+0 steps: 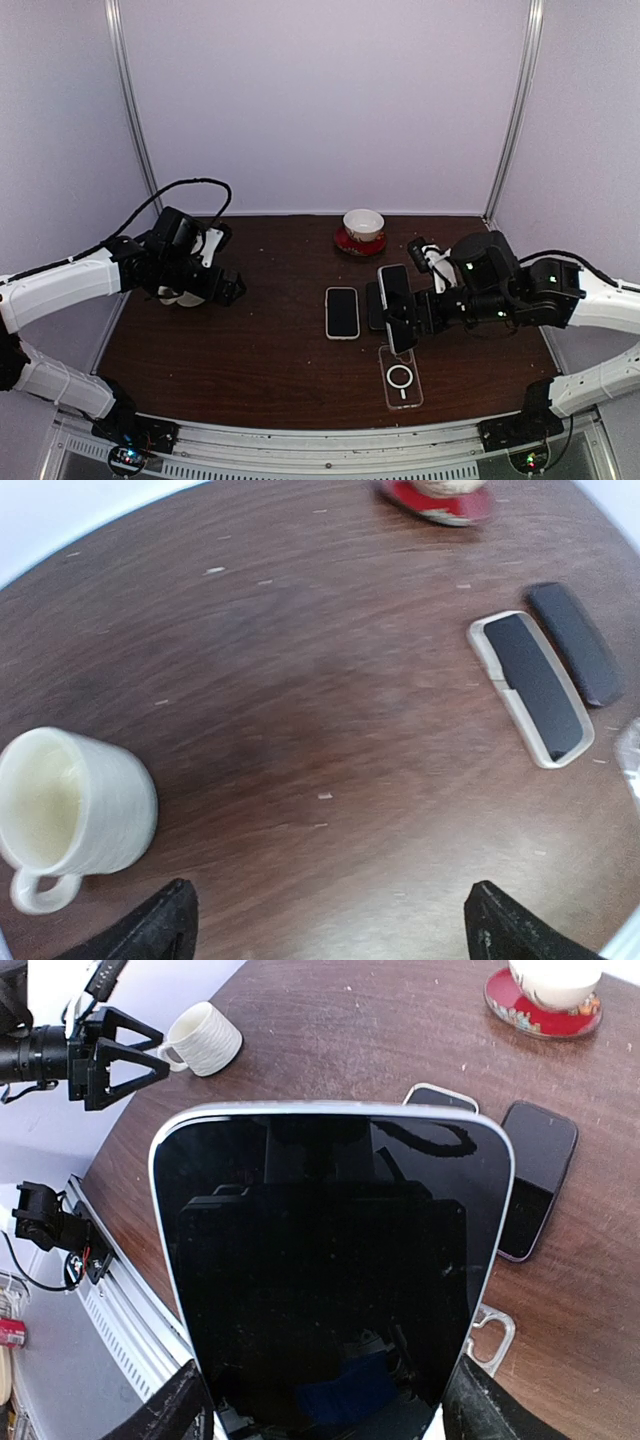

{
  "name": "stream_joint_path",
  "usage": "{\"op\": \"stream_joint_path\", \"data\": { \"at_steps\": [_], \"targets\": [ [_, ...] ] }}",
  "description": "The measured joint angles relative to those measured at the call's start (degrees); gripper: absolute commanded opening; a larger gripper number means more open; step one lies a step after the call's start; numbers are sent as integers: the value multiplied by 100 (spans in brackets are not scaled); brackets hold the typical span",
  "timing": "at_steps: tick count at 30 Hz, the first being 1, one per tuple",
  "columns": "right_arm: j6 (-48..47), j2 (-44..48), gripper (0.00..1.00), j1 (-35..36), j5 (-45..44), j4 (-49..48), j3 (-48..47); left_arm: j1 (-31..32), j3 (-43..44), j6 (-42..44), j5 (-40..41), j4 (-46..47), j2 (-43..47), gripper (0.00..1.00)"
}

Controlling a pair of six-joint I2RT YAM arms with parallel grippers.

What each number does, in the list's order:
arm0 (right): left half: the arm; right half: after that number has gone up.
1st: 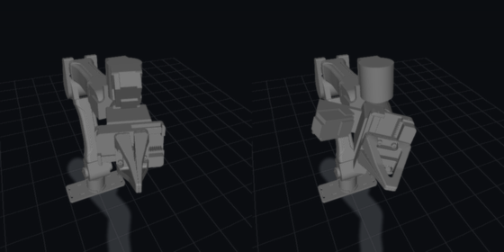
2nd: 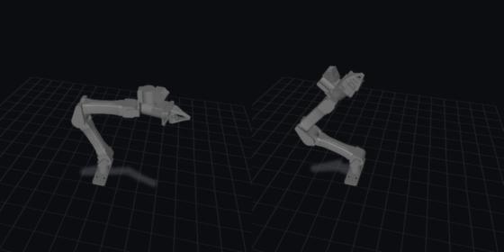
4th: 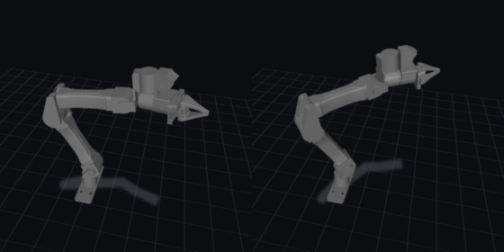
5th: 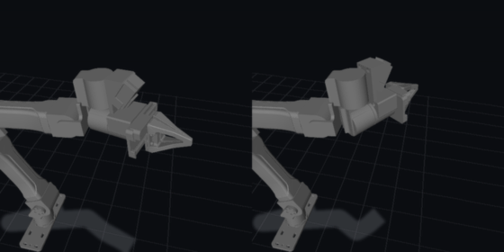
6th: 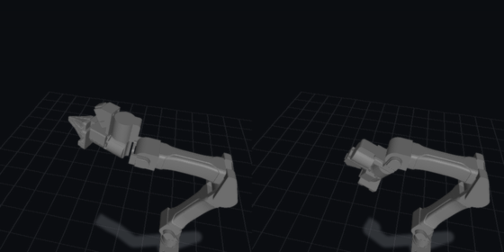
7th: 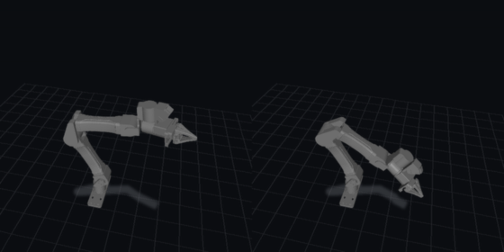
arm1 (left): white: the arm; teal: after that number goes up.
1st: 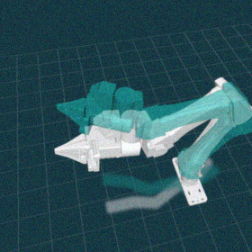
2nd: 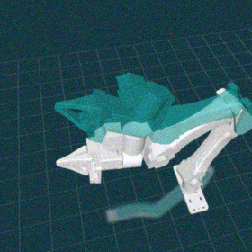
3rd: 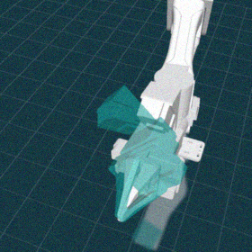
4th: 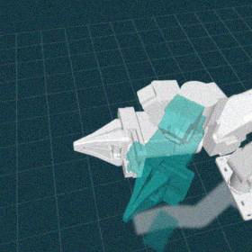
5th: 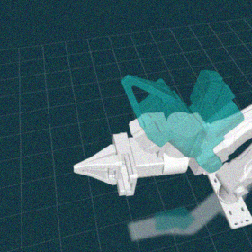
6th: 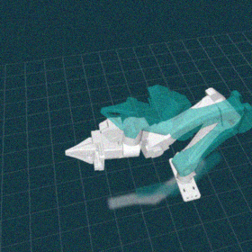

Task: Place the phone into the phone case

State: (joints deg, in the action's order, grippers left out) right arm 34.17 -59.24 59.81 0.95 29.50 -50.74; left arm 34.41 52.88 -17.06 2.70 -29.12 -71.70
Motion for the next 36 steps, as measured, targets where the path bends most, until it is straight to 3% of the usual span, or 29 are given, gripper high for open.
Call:
{"op": "stream_joint_path", "data": {
  "at_steps": [5, 10, 15, 19, 24, 36],
  "targets": [
    [-750, -326, 34, 20, -105, 586, -898, -20, 9, 173, -1576, 323, 2, 88],
    [-2017, -962, 34, 212, -321, 1161, -1606, 203, 772, -153, -3534, 264, 37, 96],
    [-3064, -1421, 33, 304, -315, 1294, -1770, 505, 1707, -955, -4428, 466, 114, 92],
    [-3547, -1762, 32, 308, -216, 1287, -2024, 695, 2168, -1362, -4623, 498, -404, 88],
    [-3834, -1978, 32, 356, -114, 1121, -2243, 1078, 2444, -1482, -4538, 188, -1244, 76],
    [-4271, -2291, 31, 605, -144, 955, -2568, 1290, 2481, -1818, -4494, 393, -1676, 54]
  ]
}}
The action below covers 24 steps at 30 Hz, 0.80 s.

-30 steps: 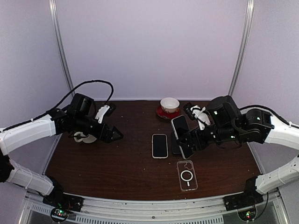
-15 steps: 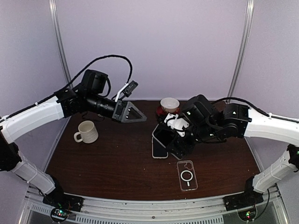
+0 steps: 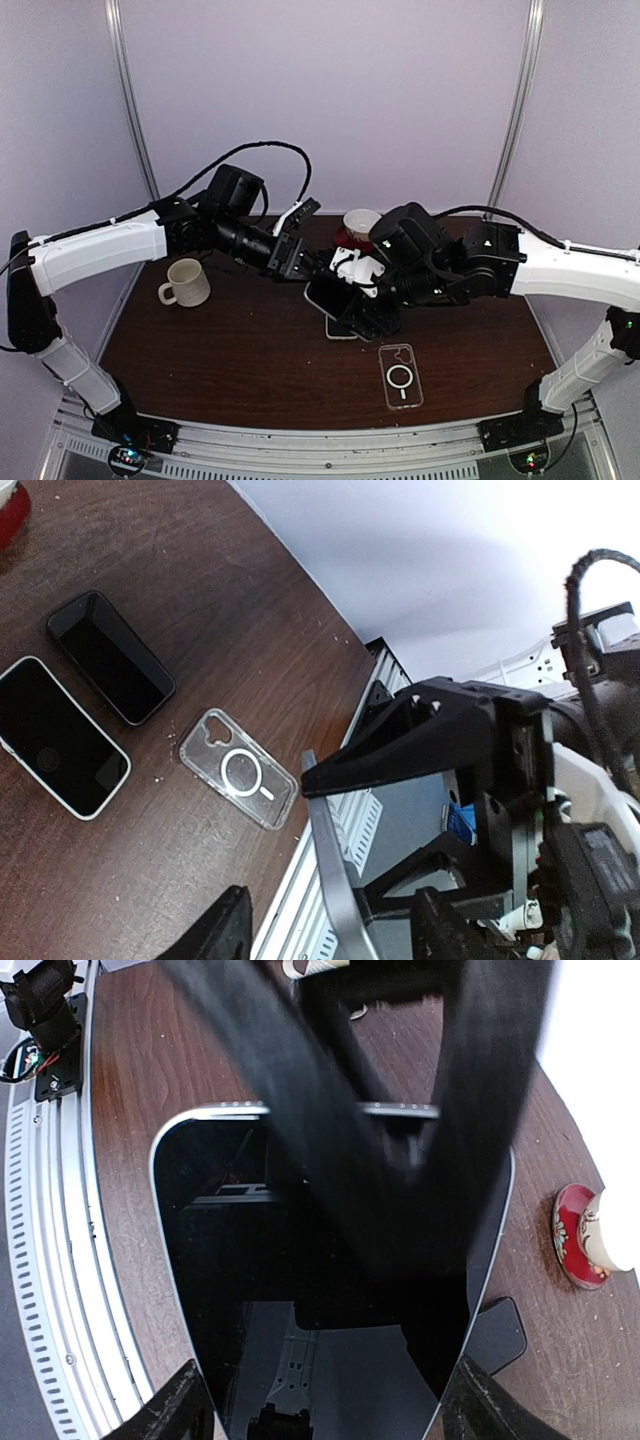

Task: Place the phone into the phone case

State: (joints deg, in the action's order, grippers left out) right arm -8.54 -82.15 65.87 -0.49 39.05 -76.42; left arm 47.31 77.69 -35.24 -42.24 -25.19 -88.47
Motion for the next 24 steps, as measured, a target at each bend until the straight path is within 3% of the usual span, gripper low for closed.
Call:
{"op": "stream_joint_path", "data": {
  "at_steps": [3, 10, 13, 14, 15, 18, 24],
  "targets": [
    [-107, -151, 31, 7, -105, -20, -92, 83, 0, -48, -7, 87, -199, 41],
    [-341, -293, 31, 7, -343, -24, -114, 131, -66, -245, 59, 127, -299, 0],
    [-450, -337, 33, 55, -570, -68, -114, 68, -212, -616, 2, 297, -284, 0],
    [-468, -341, 37, 55, -577, -63, -114, 68, -289, -658, -2, 402, -264, 0],
    [-485, -341, 47, 55, -584, -46, -114, 70, -361, -693, -9, 490, -240, 0],
    [-518, -341, 97, 68, -612, -61, -114, 70, -514, -737, -7, 649, -138, 0],
    [-96, 46, 99, 11, -398, -271, 138, 177, -634, 201, 295, 555, 481, 0]
  ]
}}
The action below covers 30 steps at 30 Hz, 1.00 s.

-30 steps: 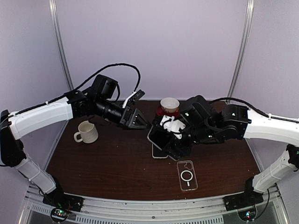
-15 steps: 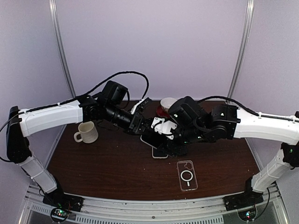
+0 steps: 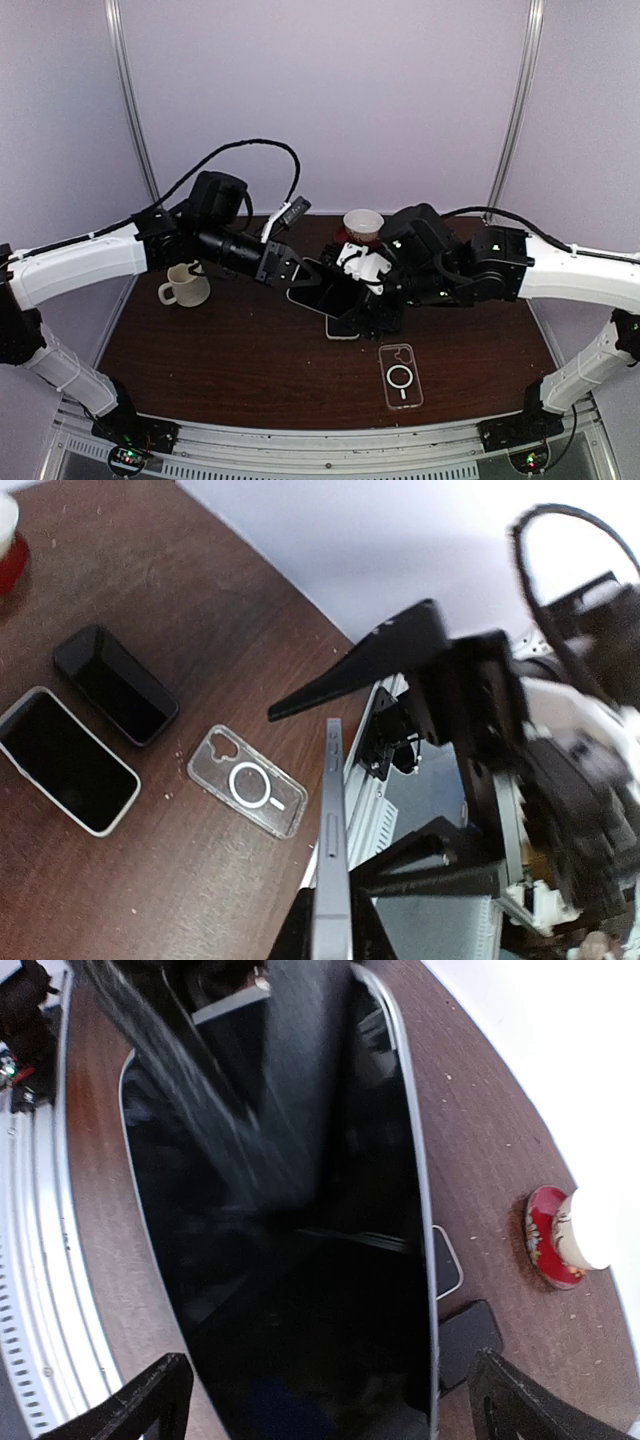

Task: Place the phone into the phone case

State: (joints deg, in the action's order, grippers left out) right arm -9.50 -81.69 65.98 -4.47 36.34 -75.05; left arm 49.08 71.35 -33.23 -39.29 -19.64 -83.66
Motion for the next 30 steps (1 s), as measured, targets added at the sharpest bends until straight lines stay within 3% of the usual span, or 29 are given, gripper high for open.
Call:
{"op": "stream_joint_path", "data": {
  "at_steps": [5, 9, 13, 14, 19, 24, 27, 28, 30],
  "targets": [
    [848, 1060, 99, -249, 1244, -743, 809, 146, -625, 979, 315, 511, 1445, 0],
    [1506, 1816, 82, -299, 2037, -1967, 1539, 225, -1320, 1320, 315, 1537, 2485, 0],
    [1982, 1792, 73, -264, 2691, -2870, 1665, 280, -1600, 1392, 319, 2050, 2702, 0],
    [2065, 1707, 69, -225, 2833, -3064, 1657, 295, -1628, 1399, 343, 2133, 2686, 0],
    [2326, 1478, 28, -76, 3034, -3646, 1650, 350, -1722, 1381, 442, 2380, 2664, 0],
    [2415, 1469, 2, -81, 3067, -3932, 1648, 437, -1757, 1346, 387, 2575, 2669, 0],
    [2337, 1484, 0, -74, 3117, -3917, 1652, 439, -1803, 1215, 326, 2636, 2708, 0],
    [2297, 1495, 0, -72, 3119, -3904, 1652, 450, -1825, 1191, 304, 2662, 2717, 2],
    [2273, 1528, 0, -68, 3119, -3821, 1652, 457, -1856, 1165, 275, 2693, 2717, 50]
  ]
}}
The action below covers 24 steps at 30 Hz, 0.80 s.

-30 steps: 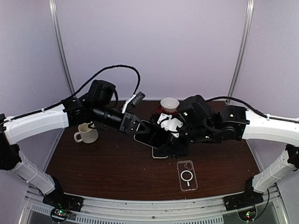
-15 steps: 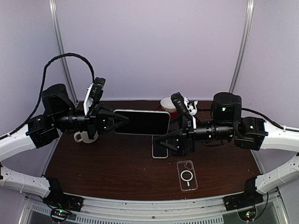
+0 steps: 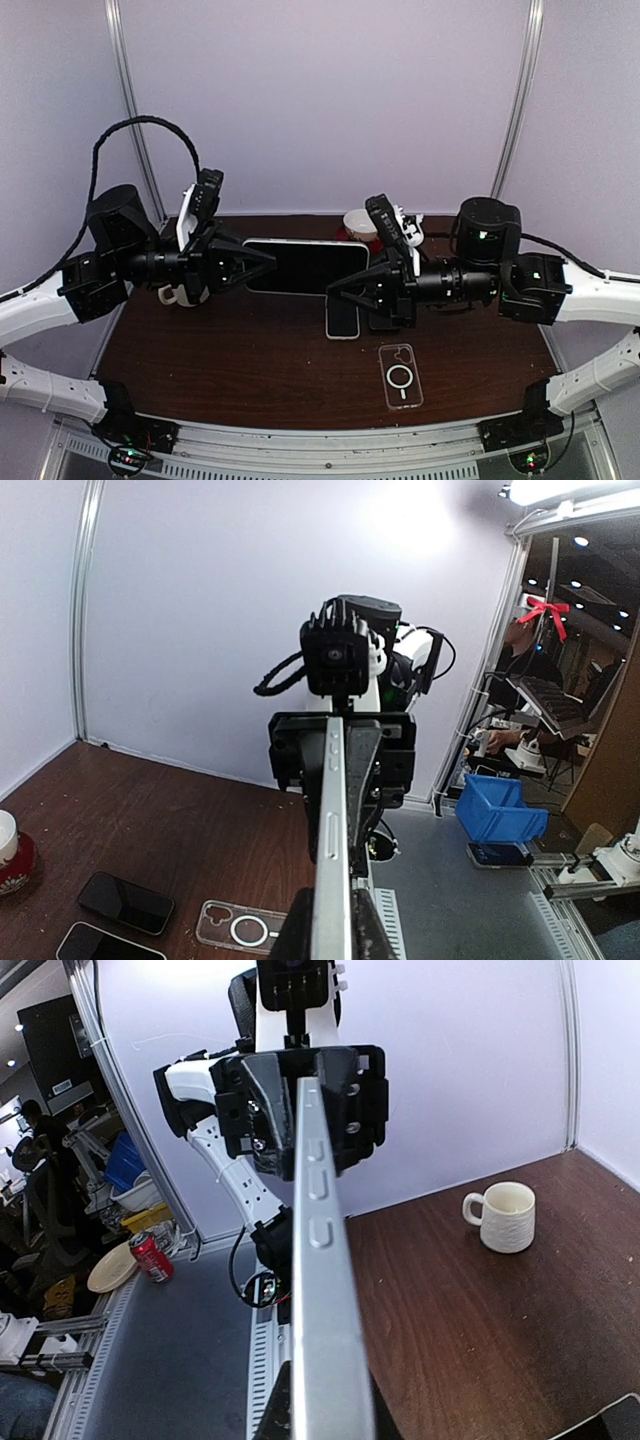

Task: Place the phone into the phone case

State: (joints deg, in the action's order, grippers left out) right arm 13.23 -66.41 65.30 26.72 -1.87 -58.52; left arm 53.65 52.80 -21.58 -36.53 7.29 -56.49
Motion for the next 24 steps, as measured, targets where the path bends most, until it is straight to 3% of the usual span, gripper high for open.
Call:
{"op": "stream_joint_path", "data": {
  "at_steps": [2, 5, 11, 14, 20, 24],
  "targets": [
    [-31, 46, 0, 15, 9, 240, -42, 11, -15, 72, -24, -72, -11, 77],
    [-260, 166, 0, 20, -13, 1209, -356, 2, -9, 374, 11, -654, 105, 90],
    [-922, 76, 0, 26, -98, 3943, -1904, 2, 745, 1569, 219, -3115, 293, 86],
    [-1316, -264, 0, 83, -101, 5149, -2647, 2, 1196, 1976, 153, -3858, 175, 80],
    [-2044, -1397, 0, 256, -131, 6985, -4009, 286, 1172, 2107, -306, -3958, -243, 75],
    [-2363, -1869, 0, 321, -129, 7536, -4548, 833, 1084, 2118, -227, -3790, -586, 59]
  ]
}}
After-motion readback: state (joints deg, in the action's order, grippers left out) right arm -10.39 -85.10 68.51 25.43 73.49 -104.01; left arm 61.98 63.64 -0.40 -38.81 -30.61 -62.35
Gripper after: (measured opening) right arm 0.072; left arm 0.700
